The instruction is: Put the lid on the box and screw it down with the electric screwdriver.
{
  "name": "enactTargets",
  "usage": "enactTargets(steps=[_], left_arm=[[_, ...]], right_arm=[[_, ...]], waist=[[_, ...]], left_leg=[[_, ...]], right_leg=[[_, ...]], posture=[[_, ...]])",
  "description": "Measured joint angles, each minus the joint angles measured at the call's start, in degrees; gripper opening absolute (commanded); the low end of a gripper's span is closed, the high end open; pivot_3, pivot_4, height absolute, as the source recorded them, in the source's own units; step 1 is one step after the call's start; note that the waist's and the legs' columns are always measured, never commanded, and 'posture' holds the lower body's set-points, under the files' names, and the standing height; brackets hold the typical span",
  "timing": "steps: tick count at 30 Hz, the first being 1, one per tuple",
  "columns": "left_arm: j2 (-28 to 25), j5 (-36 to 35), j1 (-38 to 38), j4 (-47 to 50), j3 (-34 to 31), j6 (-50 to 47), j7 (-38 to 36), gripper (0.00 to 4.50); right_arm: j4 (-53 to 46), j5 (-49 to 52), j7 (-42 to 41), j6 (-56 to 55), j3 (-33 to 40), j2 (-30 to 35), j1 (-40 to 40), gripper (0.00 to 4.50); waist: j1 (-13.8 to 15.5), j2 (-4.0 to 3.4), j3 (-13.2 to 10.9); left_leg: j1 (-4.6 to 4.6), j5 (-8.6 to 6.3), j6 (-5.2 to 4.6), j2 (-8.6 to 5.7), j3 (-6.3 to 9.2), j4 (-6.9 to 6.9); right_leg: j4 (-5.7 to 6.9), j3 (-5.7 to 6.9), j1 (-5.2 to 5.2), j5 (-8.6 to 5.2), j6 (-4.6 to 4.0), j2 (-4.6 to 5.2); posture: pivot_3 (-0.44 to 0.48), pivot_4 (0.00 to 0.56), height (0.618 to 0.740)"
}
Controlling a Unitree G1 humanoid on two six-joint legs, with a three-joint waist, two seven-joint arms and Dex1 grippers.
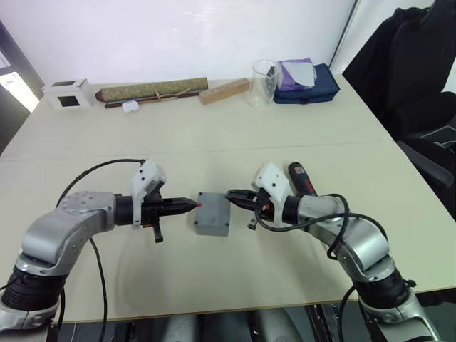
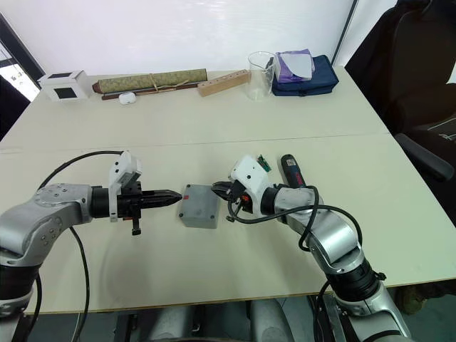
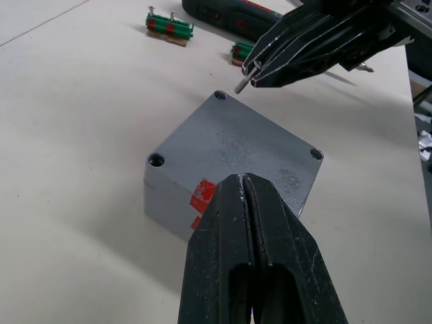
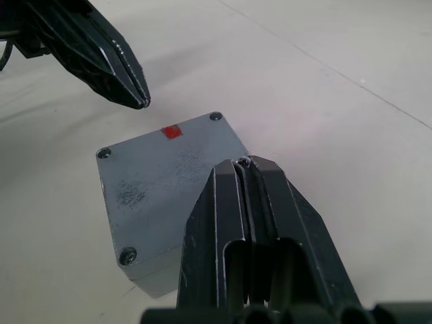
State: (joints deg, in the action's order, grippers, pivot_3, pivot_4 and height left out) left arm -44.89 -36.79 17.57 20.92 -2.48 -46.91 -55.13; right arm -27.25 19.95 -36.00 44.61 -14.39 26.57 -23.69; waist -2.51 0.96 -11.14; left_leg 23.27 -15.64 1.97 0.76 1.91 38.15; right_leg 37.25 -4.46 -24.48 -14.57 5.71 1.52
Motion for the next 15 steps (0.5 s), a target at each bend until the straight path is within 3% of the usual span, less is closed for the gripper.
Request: enactTargets(steps=[15], left_arm=[[0.1,1.3,-0.3,-1.3,1.3,2.6,-0.1,0.0]], right_arm=[[4.1,-2.1,-0.3,-1.4,-0.7,-0.4,-1.0,0.09]], waist=[[0.0,0.0,0.0]], left_leg=[[0.0,0.0,0.0,0.0,0.0,0.0]], right_leg=[[0.0,0.0,0.0,0.0,0.0,0.0]], posture=[[0.0,0.15,0.74]])
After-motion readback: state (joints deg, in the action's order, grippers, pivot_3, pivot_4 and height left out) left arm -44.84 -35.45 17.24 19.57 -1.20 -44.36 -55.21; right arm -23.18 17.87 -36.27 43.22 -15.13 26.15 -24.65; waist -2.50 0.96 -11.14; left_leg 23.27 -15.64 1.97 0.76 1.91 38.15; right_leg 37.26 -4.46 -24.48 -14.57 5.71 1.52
